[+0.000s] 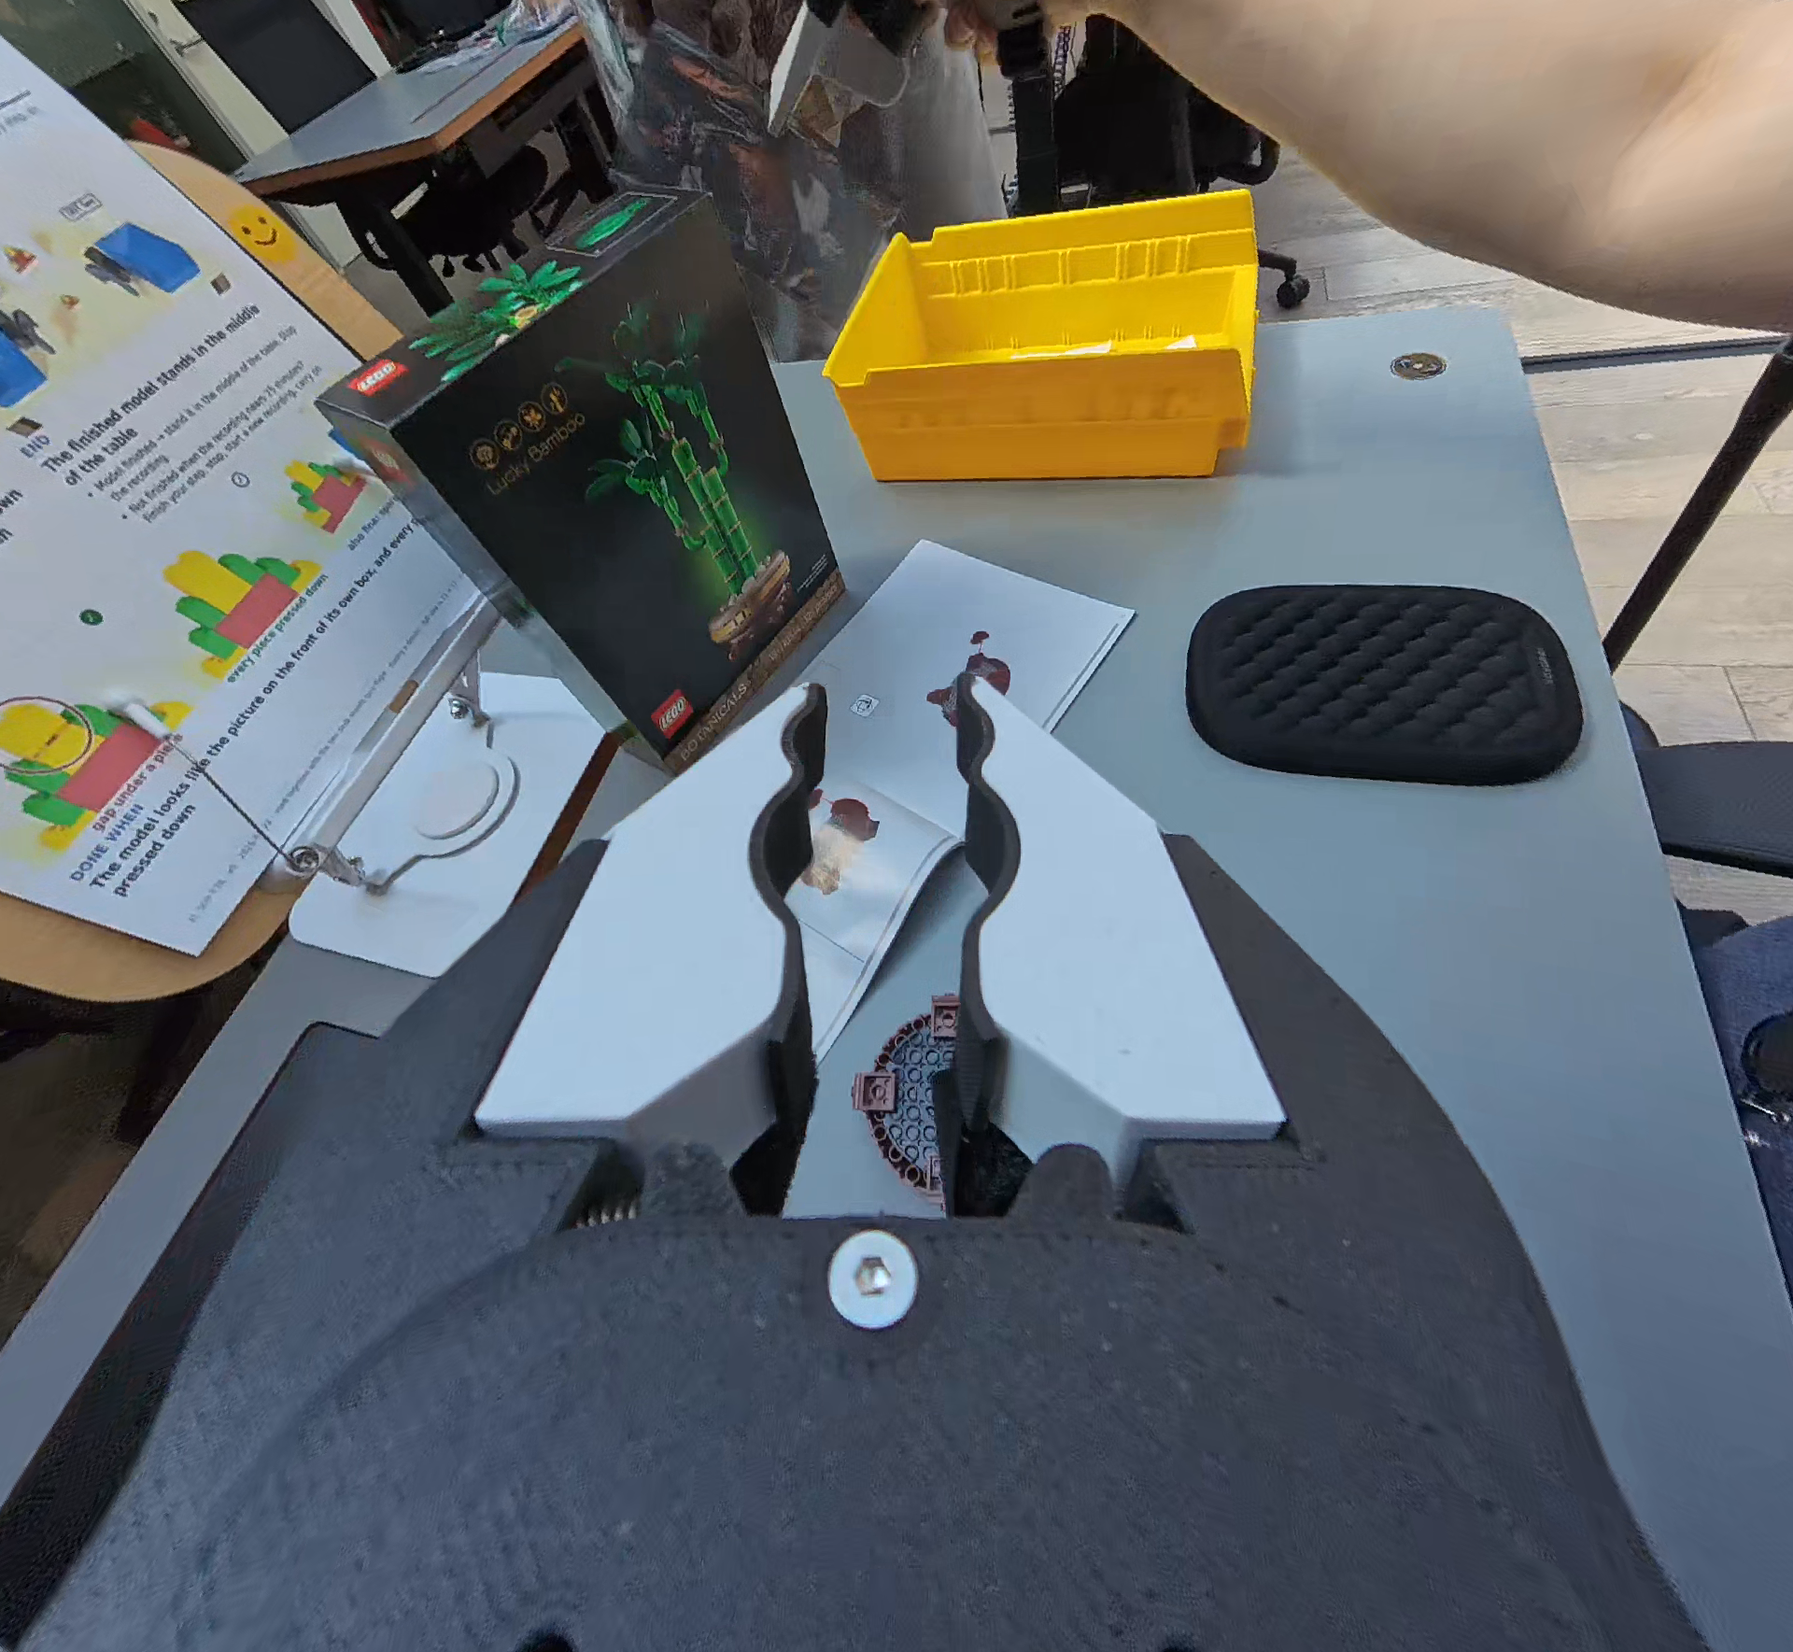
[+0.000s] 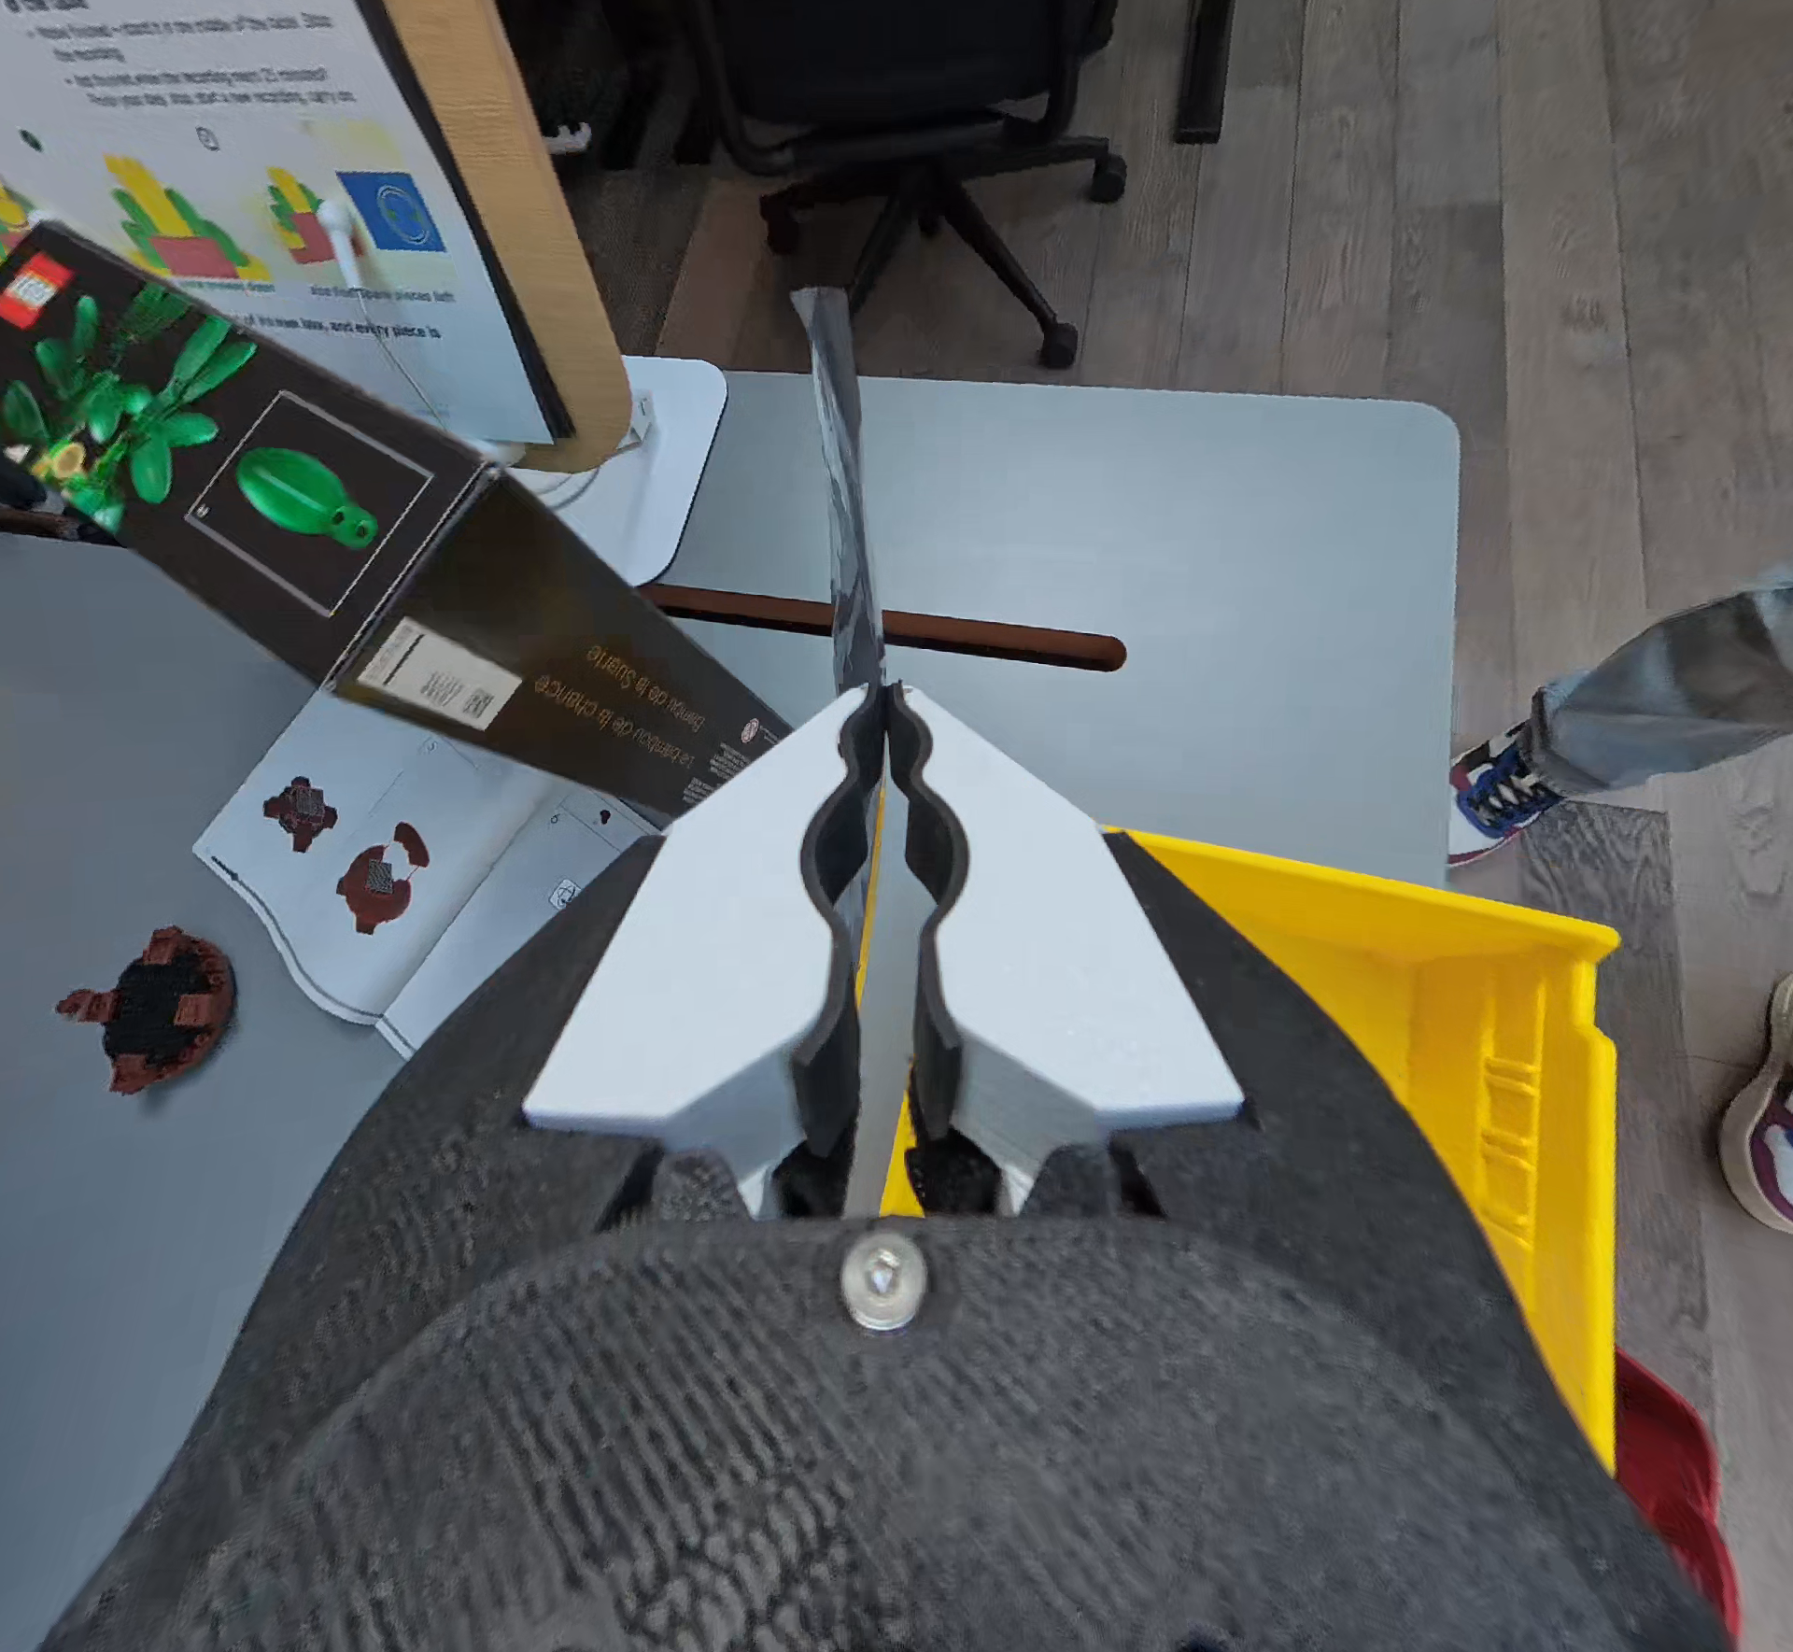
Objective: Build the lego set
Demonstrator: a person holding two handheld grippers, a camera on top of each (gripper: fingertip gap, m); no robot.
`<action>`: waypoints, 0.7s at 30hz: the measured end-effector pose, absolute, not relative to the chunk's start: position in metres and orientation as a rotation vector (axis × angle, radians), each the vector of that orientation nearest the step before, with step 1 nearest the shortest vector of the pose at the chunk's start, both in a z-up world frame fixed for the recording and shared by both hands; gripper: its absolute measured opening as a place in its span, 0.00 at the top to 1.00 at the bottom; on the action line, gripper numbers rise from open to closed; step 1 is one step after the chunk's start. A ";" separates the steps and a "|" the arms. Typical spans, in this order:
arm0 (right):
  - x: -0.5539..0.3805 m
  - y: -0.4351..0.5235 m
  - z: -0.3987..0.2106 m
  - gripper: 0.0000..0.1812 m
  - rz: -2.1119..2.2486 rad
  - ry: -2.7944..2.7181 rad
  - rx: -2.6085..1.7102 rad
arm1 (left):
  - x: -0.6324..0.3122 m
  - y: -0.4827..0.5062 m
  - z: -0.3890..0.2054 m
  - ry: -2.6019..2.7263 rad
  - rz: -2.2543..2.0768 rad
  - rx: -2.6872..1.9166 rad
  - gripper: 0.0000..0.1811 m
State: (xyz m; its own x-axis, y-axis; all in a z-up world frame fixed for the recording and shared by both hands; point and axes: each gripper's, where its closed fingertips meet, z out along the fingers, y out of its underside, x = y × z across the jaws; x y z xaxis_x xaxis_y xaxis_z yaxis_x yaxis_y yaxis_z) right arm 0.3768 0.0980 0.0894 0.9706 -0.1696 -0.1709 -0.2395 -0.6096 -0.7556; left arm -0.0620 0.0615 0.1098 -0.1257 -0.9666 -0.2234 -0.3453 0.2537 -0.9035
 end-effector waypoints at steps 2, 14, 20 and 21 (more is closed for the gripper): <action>0.395 0.125 0.071 1.00 0.202 0.358 -2.270 | -0.078 0.061 0.099 1.637 -0.879 -1.278 0.87; 0.472 0.197 -0.076 1.00 0.432 0.542 -2.577 | -0.150 0.076 0.046 1.539 -0.727 -1.591 0.88; 0.499 0.194 -0.119 1.00 0.315 0.546 -2.743 | -0.153 0.083 0.028 1.505 -0.726 -1.683 0.88; 0.503 0.195 -0.122 1.00 0.291 0.547 -2.749 | -0.153 0.083 0.025 1.505 -0.735 -1.696 0.88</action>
State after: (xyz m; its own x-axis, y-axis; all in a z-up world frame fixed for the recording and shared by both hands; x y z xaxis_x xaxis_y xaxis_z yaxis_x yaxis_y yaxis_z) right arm 0.5030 0.1947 -0.1220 0.9059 -0.3359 -0.2578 -0.4015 -0.8747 -0.2714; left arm -0.1526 0.0831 0.0253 0.1479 -0.9874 -0.0556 -0.5636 -0.0380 -0.8251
